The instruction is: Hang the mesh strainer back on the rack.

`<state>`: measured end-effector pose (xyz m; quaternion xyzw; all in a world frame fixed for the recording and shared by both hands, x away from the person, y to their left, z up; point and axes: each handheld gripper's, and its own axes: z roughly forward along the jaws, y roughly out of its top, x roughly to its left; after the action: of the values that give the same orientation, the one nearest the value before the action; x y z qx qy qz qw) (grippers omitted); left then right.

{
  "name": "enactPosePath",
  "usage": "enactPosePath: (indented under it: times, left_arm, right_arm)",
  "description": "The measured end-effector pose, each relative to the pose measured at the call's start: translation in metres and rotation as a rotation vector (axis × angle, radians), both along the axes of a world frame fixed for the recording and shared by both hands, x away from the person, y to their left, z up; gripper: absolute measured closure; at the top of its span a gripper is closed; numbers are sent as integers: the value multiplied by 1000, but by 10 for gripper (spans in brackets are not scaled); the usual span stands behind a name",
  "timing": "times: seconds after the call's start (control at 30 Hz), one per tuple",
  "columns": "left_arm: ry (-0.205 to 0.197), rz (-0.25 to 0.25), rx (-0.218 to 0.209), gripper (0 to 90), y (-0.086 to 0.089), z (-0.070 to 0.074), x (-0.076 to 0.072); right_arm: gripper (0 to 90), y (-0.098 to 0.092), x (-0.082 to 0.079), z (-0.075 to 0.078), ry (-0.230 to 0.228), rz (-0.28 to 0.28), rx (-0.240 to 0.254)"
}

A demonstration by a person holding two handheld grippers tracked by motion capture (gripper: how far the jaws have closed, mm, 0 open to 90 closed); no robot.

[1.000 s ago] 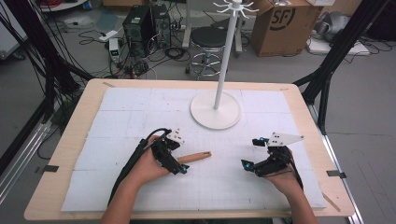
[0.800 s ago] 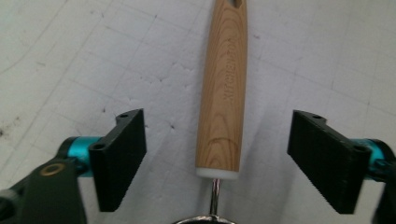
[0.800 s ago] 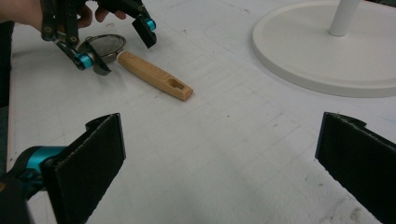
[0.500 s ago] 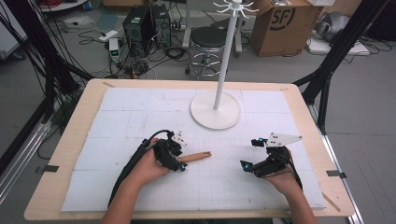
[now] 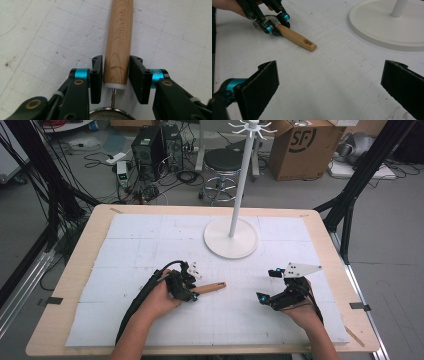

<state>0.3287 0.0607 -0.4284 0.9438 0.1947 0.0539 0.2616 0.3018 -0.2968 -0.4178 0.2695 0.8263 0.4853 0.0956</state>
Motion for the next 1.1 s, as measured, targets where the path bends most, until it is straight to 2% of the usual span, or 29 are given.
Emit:
enactPosePath:
  times: [0.2,0.33,0.4,0.5,0.57,0.63,0.77,0.87,0.97,1.1]
  left_arm:
    - [0,5,10,669,0,1,-1]
    - [-8,53,35,680,1,3,-1]
    - [6,74,29,680,2,3,0]
    - [1,64,33,668,2,2,1]
    - [-7,70,33,620,3,2,3]
    - [8,74,22,588,4,1,5]
    - [25,66,11,590,6,0,8]
    - [36,64,0,599,8,-1,11]
    - [37,89,-5,678,9,0,12]
    - [38,91,-5,684,9,0,12]
  right_arm:
    - [4,-1,0,0,-3,-2,1]
    - [5,-1,0,0,-2,-2,1]
    - [4,-1,0,0,0,-2,2]
    - [4,-1,1,0,-1,-1,1]
    - [5,-1,0,0,3,-2,3]
    - [4,0,0,0,5,0,-1]
    - [5,1,0,-1,4,2,-5]
    - [5,2,1,-1,5,5,-10]
    - [5,4,1,-2,7,8,-13]
    - [5,4,2,-3,7,9,-14]
